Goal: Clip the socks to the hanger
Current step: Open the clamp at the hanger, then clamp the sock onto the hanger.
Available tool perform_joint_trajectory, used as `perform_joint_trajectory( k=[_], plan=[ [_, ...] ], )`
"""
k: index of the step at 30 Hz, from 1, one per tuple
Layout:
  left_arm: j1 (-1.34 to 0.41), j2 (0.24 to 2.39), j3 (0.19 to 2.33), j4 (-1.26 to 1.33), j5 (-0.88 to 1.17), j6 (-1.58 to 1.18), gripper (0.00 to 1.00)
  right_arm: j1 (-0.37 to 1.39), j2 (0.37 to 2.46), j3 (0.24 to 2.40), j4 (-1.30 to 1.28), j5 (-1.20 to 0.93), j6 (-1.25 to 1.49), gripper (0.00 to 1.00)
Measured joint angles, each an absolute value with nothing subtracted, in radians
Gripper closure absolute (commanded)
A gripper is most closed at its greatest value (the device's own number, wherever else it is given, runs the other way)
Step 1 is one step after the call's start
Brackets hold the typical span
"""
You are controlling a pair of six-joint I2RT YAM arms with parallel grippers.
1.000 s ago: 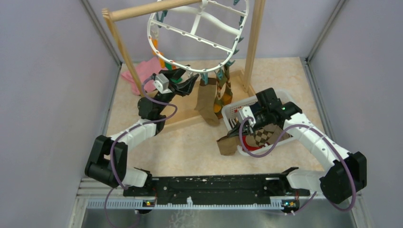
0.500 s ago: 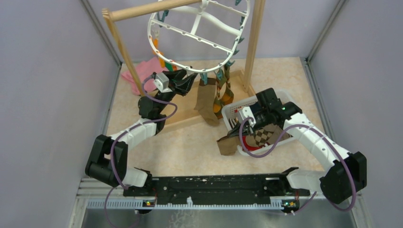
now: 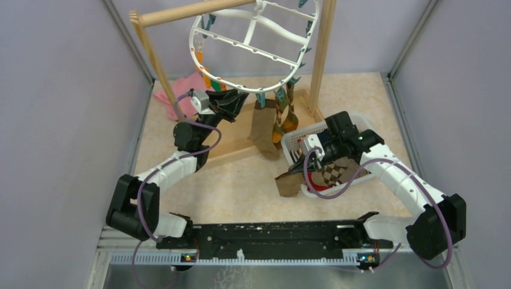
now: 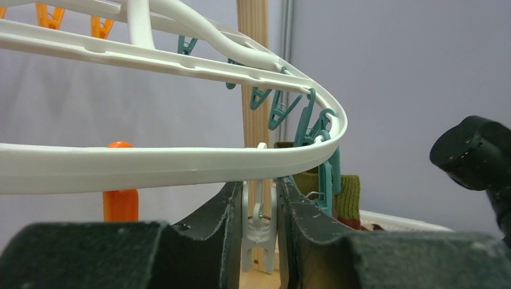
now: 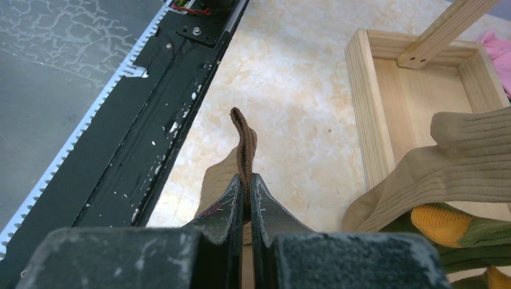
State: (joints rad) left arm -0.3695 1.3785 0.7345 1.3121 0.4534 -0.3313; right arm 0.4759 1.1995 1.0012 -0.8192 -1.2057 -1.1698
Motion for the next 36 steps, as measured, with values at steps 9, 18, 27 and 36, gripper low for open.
perform_joint_trajectory(
  k=[9, 18, 27, 36],
  plan=[
    [-0.369, 1.317, 0.735, 1.214, 0.424, -0.474, 0.91, 0.488, 1.225, 1.059, -0.664, -1.183, -0.788, 1.00],
    [-0.374, 1.291, 0.735, 1.139, 0.378, -0.587, 0.92, 0.633, 1.356, 1.382, -0.612, -0.910, -0.456, 1.00],
    [-0.375, 1.291, 0.735, 1.118, 0.349, -0.699, 0.94, 0.676, 1.480, 1.528, -0.542, -0.676, -0.204, 1.00],
    [-0.376, 1.291, 0.735, 1.114, 0.342, -0.805, 0.94, 0.686, 1.506, 1.528, -0.366, -0.546, 0.060, 1.00]
  ],
)
